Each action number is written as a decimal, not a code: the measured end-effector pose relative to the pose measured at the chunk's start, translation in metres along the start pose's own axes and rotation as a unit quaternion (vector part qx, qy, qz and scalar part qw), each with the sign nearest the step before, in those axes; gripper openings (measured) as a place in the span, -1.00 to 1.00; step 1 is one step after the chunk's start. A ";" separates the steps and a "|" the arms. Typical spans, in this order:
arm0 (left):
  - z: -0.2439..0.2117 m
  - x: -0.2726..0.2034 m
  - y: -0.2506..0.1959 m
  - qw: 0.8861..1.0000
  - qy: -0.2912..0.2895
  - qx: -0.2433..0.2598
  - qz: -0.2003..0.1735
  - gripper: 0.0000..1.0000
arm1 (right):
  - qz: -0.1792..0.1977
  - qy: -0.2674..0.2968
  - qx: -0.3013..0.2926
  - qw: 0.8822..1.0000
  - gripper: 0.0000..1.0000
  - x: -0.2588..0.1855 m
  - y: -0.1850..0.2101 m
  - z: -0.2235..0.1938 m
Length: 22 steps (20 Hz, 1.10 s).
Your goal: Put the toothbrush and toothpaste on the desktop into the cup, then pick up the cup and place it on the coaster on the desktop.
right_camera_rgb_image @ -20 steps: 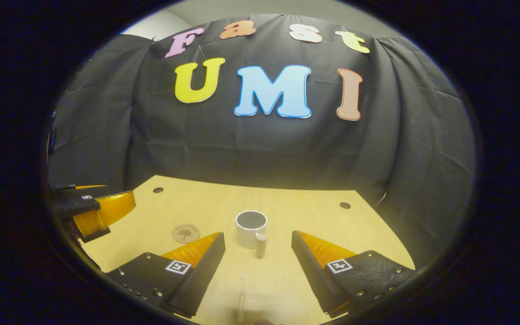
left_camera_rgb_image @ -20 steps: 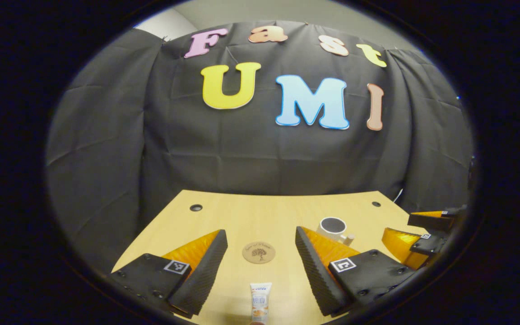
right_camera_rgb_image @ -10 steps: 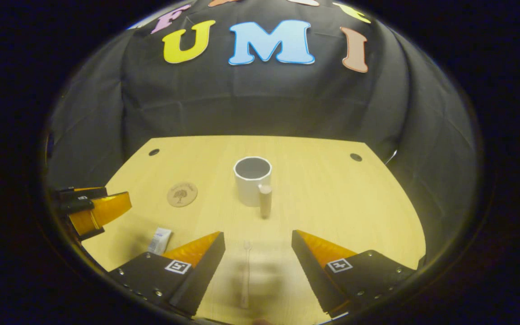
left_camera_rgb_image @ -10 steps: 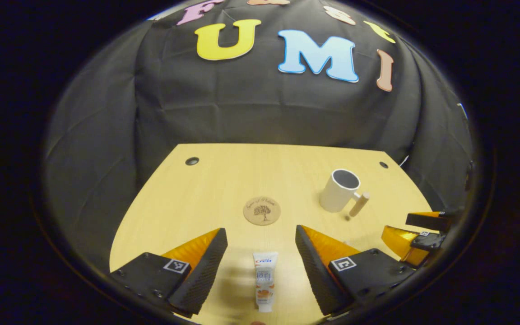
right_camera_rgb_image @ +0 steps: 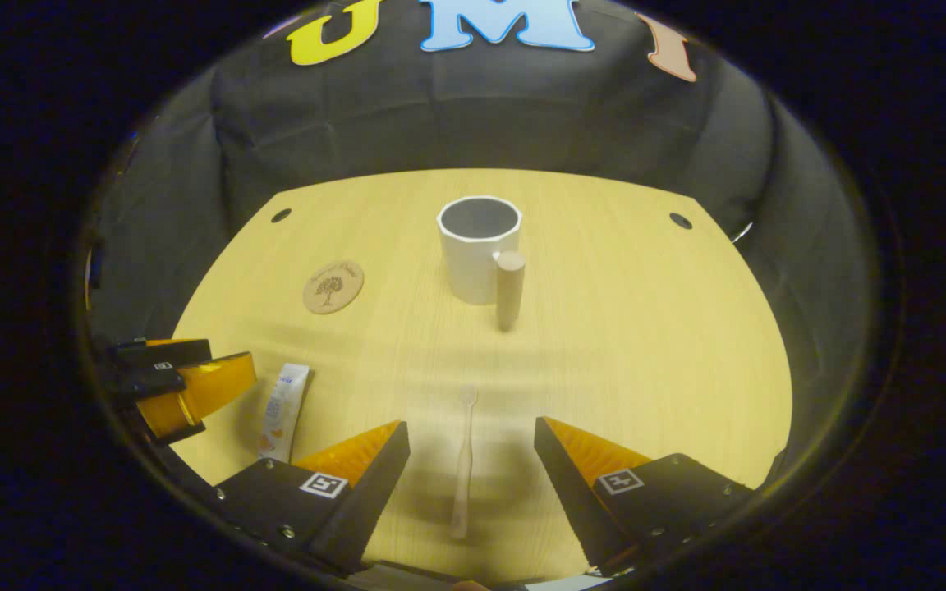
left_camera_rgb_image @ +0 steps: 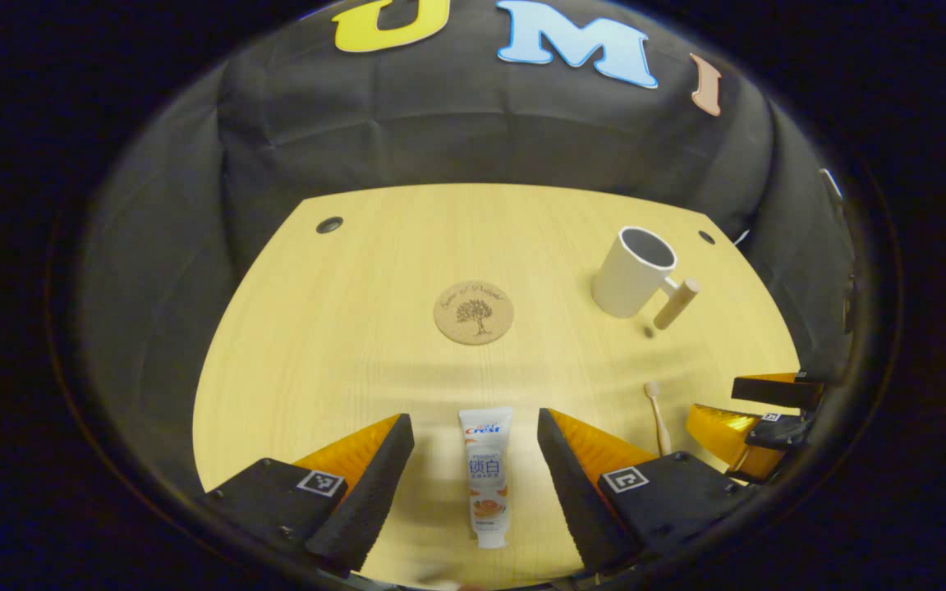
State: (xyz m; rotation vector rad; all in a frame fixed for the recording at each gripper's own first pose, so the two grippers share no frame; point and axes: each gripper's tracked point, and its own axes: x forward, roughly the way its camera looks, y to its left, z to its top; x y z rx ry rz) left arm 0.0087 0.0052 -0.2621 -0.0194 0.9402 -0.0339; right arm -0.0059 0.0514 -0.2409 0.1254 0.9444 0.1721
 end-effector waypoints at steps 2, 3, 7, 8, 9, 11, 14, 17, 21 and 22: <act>-0.018 0.010 -0.006 0.999 0.043 -0.014 -0.012 0.96 | 0.009 0.034 0.002 0.999 0.89 0.008 0.005 -0.014; -0.025 0.014 -0.008 0.998 0.058 -0.022 -0.018 0.97 | 0.012 0.047 0.003 0.999 0.89 0.011 0.007 -0.019; -0.047 0.029 -0.006 0.994 0.108 -0.027 -0.013 0.96 | 0.009 0.102 0.008 0.995 0.89 0.022 0.004 -0.041; -0.053 0.031 -0.005 0.992 0.120 -0.029 -0.012 0.96 | 0.009 0.113 0.010 0.993 0.90 0.025 0.004 -0.046; -0.056 0.032 -0.004 0.991 0.130 -0.033 -0.013 0.96 | 0.008 0.124 0.010 0.992 0.89 0.027 0.004 -0.049; -0.061 0.034 -0.002 0.989 0.146 -0.034 -0.012 0.96 | 0.003 0.143 0.007 0.990 0.86 0.031 0.002 -0.055; -0.065 0.042 -0.005 0.987 0.159 -0.034 -0.013 0.96 | 0.008 0.162 0.008 0.987 0.70 0.034 0.009 -0.060; -0.068 0.046 -0.010 0.985 0.167 -0.037 -0.017 0.96 | 0.007 0.180 0.006 0.984 0.60 0.039 0.013 -0.065; -0.079 0.051 -0.014 0.982 0.183 -0.045 -0.019 0.86 | -0.007 0.195 0.007 0.981 0.35 0.045 0.010 -0.071; -0.083 0.052 -0.014 0.981 0.187 -0.046 -0.019 0.86 | -0.006 0.199 0.008 0.980 0.27 0.044 0.011 -0.072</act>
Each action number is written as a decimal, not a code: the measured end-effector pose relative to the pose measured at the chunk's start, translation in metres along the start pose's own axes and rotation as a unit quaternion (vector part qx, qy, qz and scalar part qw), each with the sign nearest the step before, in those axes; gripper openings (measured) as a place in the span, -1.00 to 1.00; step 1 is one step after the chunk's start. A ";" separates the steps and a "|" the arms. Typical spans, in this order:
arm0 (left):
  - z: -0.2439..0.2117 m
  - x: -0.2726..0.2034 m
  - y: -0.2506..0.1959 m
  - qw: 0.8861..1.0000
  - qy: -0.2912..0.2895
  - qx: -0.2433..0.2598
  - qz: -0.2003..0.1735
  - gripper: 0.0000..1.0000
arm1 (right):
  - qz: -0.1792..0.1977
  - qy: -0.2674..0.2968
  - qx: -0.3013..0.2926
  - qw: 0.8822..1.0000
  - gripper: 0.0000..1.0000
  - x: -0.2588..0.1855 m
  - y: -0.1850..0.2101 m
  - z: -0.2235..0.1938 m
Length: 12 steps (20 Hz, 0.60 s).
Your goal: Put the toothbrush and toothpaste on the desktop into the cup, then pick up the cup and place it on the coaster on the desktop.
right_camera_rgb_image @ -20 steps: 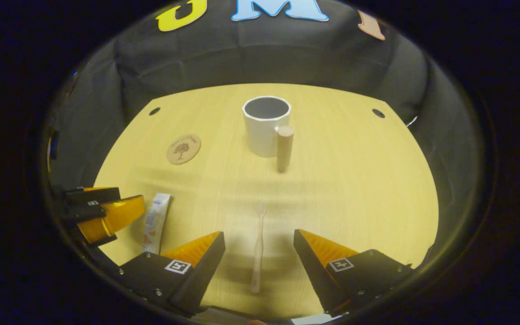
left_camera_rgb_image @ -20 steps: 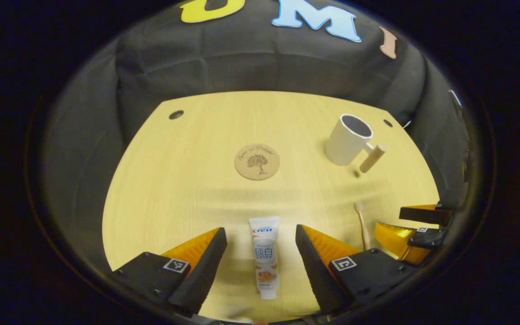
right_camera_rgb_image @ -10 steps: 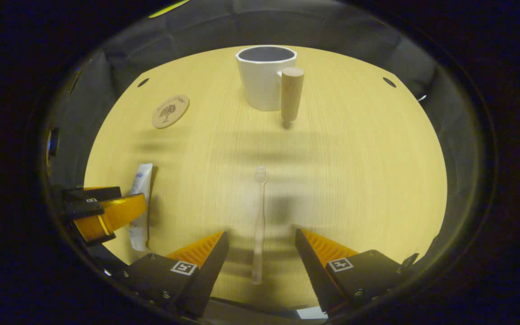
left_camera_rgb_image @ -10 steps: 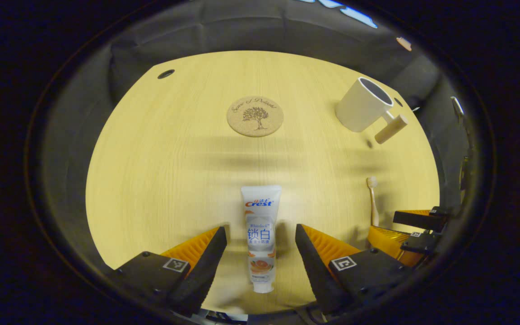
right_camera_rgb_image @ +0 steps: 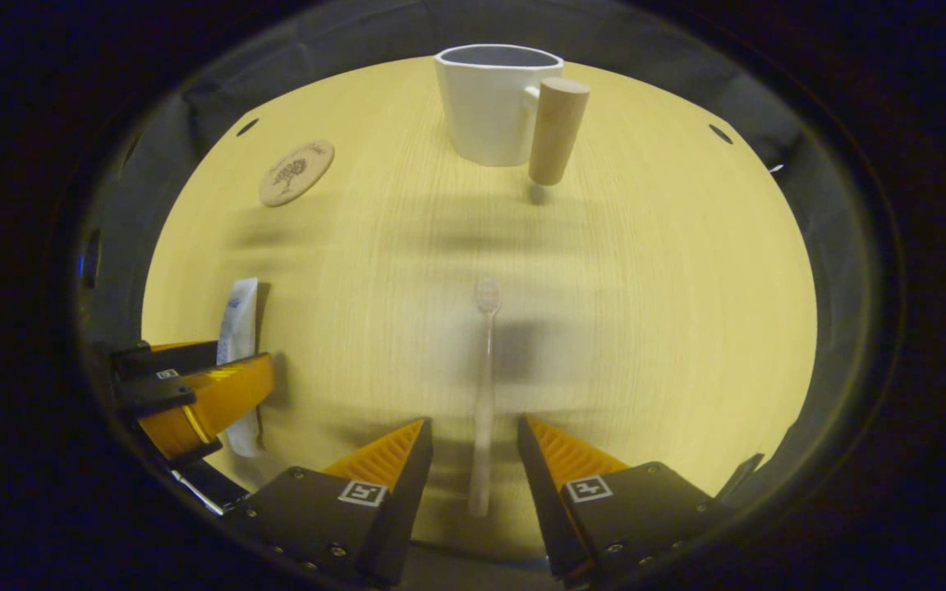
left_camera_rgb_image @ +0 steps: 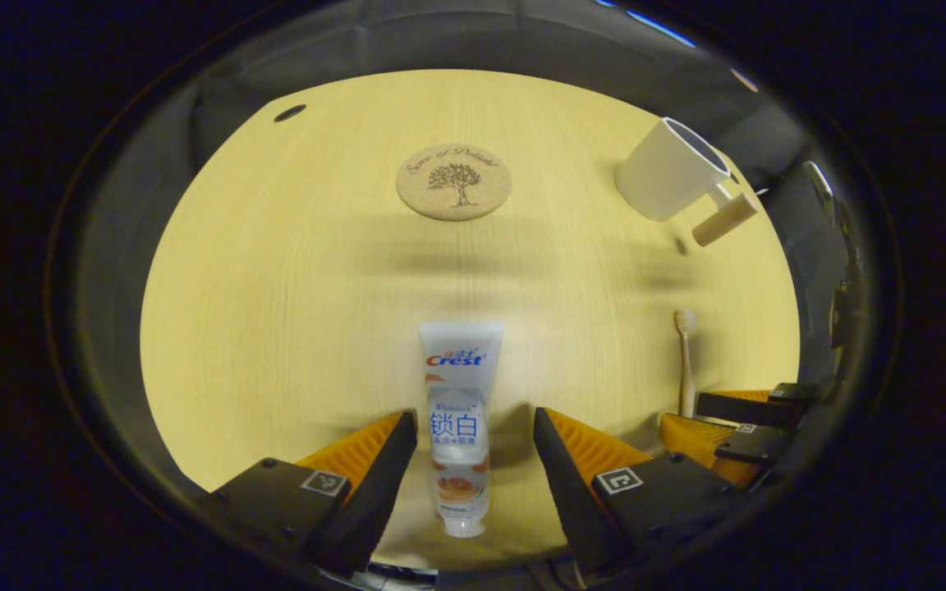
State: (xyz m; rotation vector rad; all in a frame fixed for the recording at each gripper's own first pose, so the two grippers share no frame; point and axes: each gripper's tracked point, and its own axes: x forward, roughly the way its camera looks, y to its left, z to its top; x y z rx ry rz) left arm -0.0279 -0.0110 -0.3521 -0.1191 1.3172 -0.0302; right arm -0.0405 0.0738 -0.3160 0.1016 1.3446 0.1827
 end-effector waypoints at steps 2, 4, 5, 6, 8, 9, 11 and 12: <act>-0.003 0.003 0.005 1.000 0.005 0.007 0.011 0.87 | -0.008 0.000 -0.004 1.000 0.25 0.000 -0.003 0.001; -0.003 0.003 0.008 1.000 0.006 0.015 0.020 0.70 | -0.011 0.003 -0.002 1.000 -0.12 0.001 -0.005 -0.001; -0.003 0.002 0.010 1.000 0.005 0.018 0.025 0.58 | -0.012 0.003 -0.005 1.000 -0.04 0.000 -0.005 0.000; -0.003 0.003 0.012 0.999 0.005 0.021 0.029 0.55 | -0.026 -0.001 -0.006 1.000 -0.04 -0.001 -0.011 0.003; -0.003 0.004 0.017 0.999 0.004 0.023 0.039 0.27 | -0.022 0.007 -0.007 1.000 -0.46 0.001 -0.009 -0.003; -0.002 0.002 0.017 0.999 0.002 0.027 0.041 0.02 | -0.026 0.002 -0.012 1.000 -0.44 0.000 -0.011 -0.001; -0.004 0.001 0.017 0.999 0.001 0.036 0.041 -0.12 | -0.018 0.004 -0.005 1.000 -0.78 0.000 -0.008 -0.003; -0.003 0.003 0.015 0.998 0.001 0.040 0.039 -0.20 | -0.015 -0.003 -0.007 1.000 -0.75 0.001 -0.008 0.000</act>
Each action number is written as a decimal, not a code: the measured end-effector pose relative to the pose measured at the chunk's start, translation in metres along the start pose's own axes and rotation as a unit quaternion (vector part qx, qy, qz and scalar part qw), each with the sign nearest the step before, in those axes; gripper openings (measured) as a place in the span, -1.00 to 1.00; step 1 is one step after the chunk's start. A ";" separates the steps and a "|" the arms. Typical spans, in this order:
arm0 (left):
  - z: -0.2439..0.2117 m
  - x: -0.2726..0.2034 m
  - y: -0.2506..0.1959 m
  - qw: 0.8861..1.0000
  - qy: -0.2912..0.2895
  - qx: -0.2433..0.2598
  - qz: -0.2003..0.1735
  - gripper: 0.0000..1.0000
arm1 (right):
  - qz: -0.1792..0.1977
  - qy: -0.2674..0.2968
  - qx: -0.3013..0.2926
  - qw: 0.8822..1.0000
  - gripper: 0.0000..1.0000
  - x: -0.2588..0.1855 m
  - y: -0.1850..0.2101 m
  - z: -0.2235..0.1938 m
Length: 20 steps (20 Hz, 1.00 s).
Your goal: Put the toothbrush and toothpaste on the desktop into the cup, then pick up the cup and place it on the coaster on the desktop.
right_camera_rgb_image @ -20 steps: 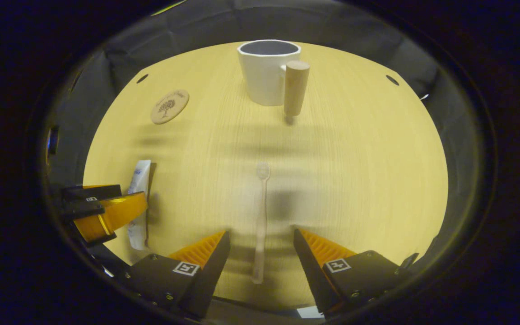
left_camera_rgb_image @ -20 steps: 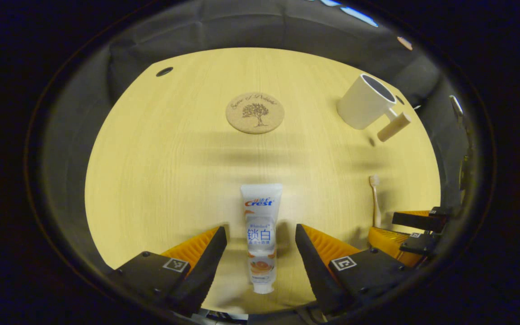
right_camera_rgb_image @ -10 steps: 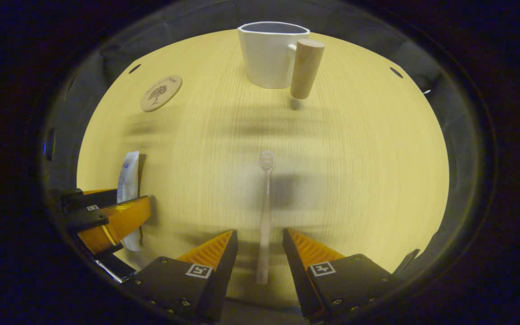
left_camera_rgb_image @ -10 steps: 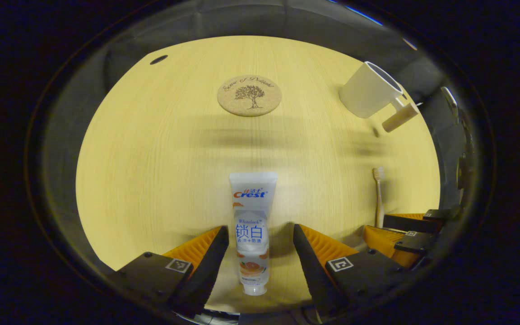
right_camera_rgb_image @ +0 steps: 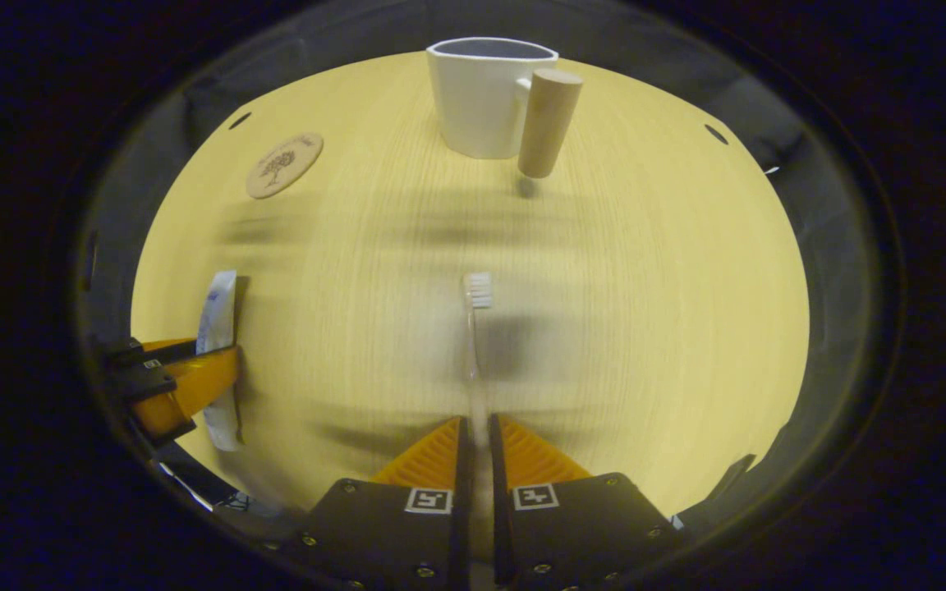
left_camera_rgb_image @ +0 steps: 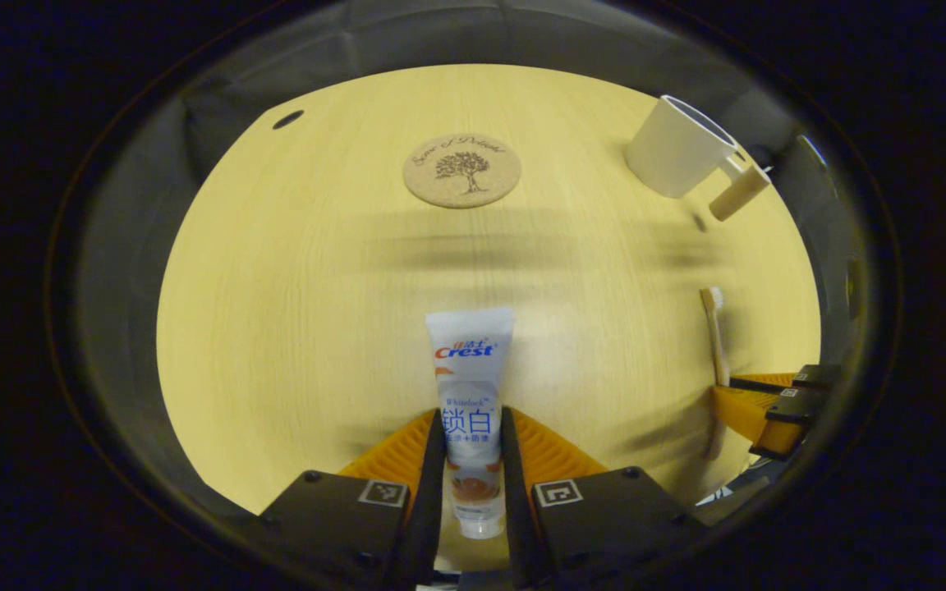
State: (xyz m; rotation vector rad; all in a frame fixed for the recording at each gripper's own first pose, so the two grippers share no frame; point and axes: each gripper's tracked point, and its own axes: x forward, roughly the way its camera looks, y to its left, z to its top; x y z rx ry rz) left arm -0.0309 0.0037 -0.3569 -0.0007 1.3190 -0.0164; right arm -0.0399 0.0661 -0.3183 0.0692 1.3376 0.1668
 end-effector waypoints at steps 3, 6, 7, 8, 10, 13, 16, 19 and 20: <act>0.001 -0.001 -0.002 1.000 -0.004 0.001 -0.002 -0.39 | 0.006 -0.006 0.003 1.000 -0.87 0.001 -0.002 0.000; 0.003 -0.002 -0.005 1.000 -0.014 0.004 -0.015 -0.47 | 0.028 -0.015 0.025 0.999 -0.91 0.000 -0.002 0.002; 0.005 -0.003 -0.006 1.000 -0.022 0.002 -0.015 -0.48 | 0.036 -0.015 0.031 0.999 -0.90 0.000 0.000 0.002; 0.005 -0.003 -0.005 1.000 -0.023 0.002 -0.018 -0.55 | 0.041 -0.017 0.035 0.998 -0.91 -0.001 -0.001 0.002; 0.005 -0.004 -0.006 0.999 -0.027 -0.001 -0.022 -0.58 | 0.044 -0.026 0.034 0.998 -0.91 -0.004 0.000 0.002; 0.007 -0.007 -0.006 0.999 -0.036 -0.006 -0.021 -0.55 | 0.047 -0.040 0.030 0.998 -0.91 -0.011 0.002 0.003; 0.010 -0.015 -0.005 0.999 -0.050 -0.002 -0.017 -0.54 | 0.059 -0.068 0.029 0.996 -0.91 -0.026 0.007 0.010; 0.021 -0.026 -0.007 0.997 -0.075 -0.006 -0.024 -0.58 | 0.080 -0.113 0.037 0.990 -0.90 -0.046 0.012 0.026; 0.026 -0.031 -0.010 0.996 -0.086 -0.009 -0.029 -0.58 | 0.087 -0.129 0.040 0.987 -0.91 -0.054 0.013 0.033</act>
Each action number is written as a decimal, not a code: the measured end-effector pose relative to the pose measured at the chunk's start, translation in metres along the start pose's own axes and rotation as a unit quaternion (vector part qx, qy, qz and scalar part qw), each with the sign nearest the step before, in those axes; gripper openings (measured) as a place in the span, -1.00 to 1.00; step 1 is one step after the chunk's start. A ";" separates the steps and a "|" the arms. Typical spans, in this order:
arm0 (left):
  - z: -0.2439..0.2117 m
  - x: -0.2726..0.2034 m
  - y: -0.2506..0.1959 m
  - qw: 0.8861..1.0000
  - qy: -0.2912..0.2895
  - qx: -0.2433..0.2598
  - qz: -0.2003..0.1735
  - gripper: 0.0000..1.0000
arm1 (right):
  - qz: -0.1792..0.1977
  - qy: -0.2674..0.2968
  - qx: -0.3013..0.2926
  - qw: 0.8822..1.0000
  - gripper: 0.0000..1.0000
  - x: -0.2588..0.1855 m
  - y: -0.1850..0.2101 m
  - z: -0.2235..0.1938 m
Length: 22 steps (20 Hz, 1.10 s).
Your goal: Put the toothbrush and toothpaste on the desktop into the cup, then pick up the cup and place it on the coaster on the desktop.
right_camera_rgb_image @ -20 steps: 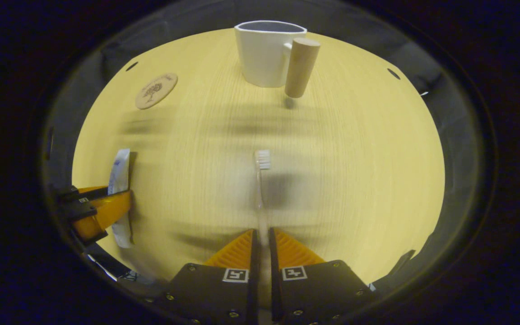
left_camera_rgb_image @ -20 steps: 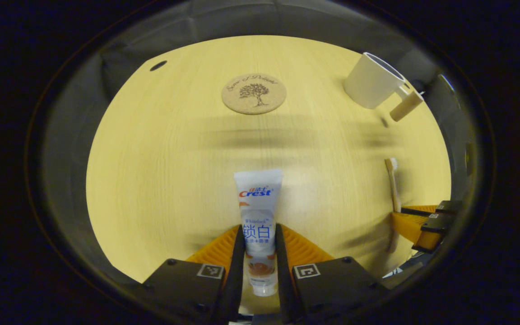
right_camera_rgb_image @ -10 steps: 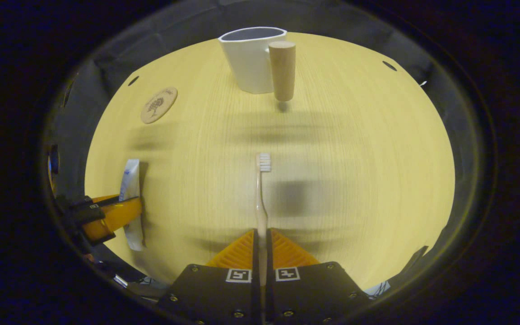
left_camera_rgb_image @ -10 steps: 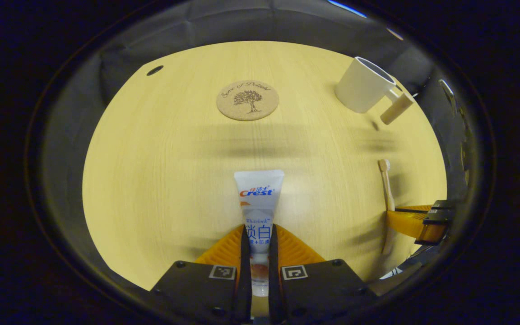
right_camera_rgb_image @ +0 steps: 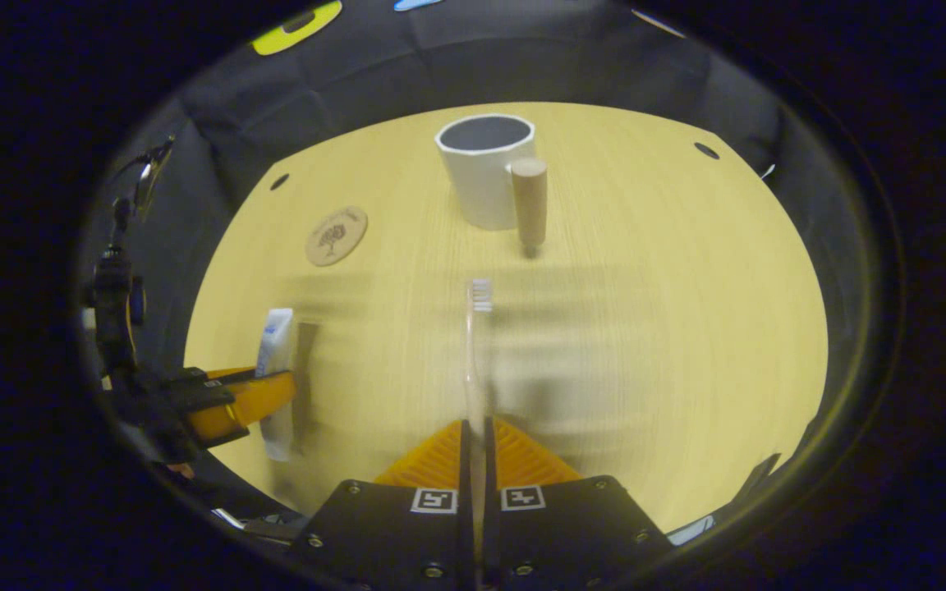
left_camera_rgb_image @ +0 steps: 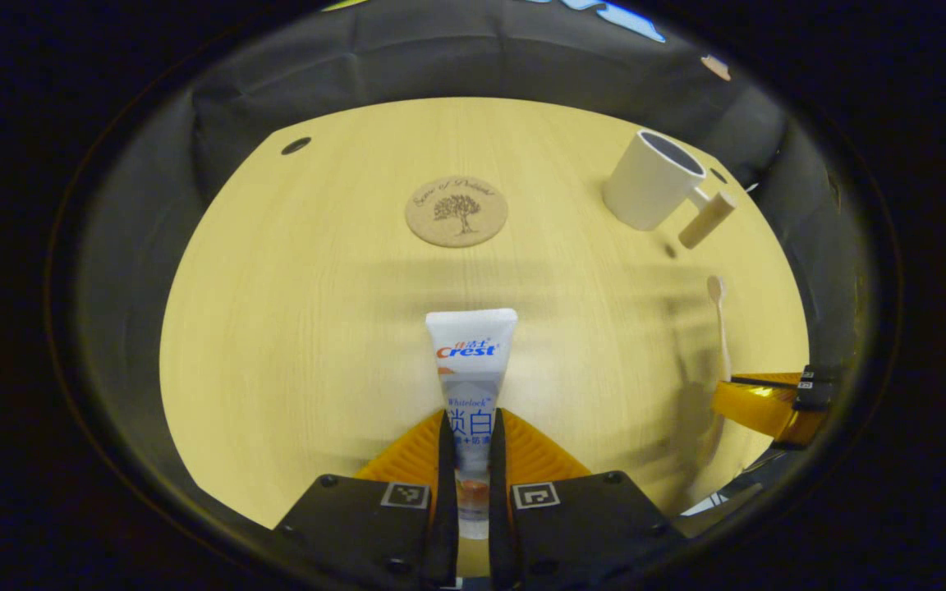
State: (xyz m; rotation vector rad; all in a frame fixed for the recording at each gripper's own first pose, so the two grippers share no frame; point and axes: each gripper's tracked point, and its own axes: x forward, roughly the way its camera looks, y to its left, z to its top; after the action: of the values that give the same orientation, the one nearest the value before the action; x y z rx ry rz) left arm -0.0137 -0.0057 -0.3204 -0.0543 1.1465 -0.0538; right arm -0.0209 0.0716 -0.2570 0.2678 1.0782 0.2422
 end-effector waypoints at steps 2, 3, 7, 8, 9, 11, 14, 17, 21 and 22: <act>0.014 -0.006 -0.002 1.000 -0.028 -0.002 -0.004 -0.58 | 0.009 -0.038 -0.001 0.999 -0.91 -0.009 0.003 0.019; 0.021 -0.010 -0.004 0.999 -0.043 -0.003 -0.005 -0.58 | 0.013 -0.057 -0.005 0.998 -0.91 -0.012 0.004 0.026; 0.050 -0.029 -0.017 0.995 -0.094 0.002 -0.017 -0.55 | 0.030 -0.123 -0.018 0.992 -0.91 -0.029 0.008 0.061; 0.058 -0.033 -0.019 0.994 -0.107 0.004 -0.018 -0.55 | 0.032 -0.138 -0.021 0.990 -0.91 -0.033 0.008 0.070; 0.066 -0.037 -0.021 0.993 -0.119 0.006 -0.018 -0.58 | 0.033 -0.152 -0.025 0.988 -0.91 -0.035 0.009 0.079; 0.081 -0.045 -0.028 0.989 -0.145 0.004 -0.024 -0.58 | 0.035 -0.178 -0.031 0.983 -0.91 -0.040 0.010 0.098; 0.099 -0.054 -0.036 0.984 -0.174 -0.011 -0.039 -0.55 | 0.037 -0.213 -0.037 0.976 -0.91 -0.045 0.011 0.129; 0.113 -0.062 -0.040 0.978 -0.202 -0.018 -0.044 -0.58 | 0.038 -0.250 -0.040 0.967 -0.91 -0.048 0.012 0.164; 0.131 -0.064 -0.043 0.972 -0.230 -0.021 -0.047 -0.55 | 0.047 -0.302 -0.032 0.952 -1.00 -0.051 0.013 0.212; 0.134 -0.065 -0.042 0.970 -0.236 -0.025 -0.049 -0.58 | 0.049 -0.312 -0.030 0.948 -0.91 -0.048 0.013 0.224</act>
State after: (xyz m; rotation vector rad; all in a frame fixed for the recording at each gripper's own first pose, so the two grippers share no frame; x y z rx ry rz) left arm 0.0809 -0.0412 -0.2029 -0.1606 0.6689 -0.0942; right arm 0.1558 0.0469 -0.1132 0.3154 0.4301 0.2554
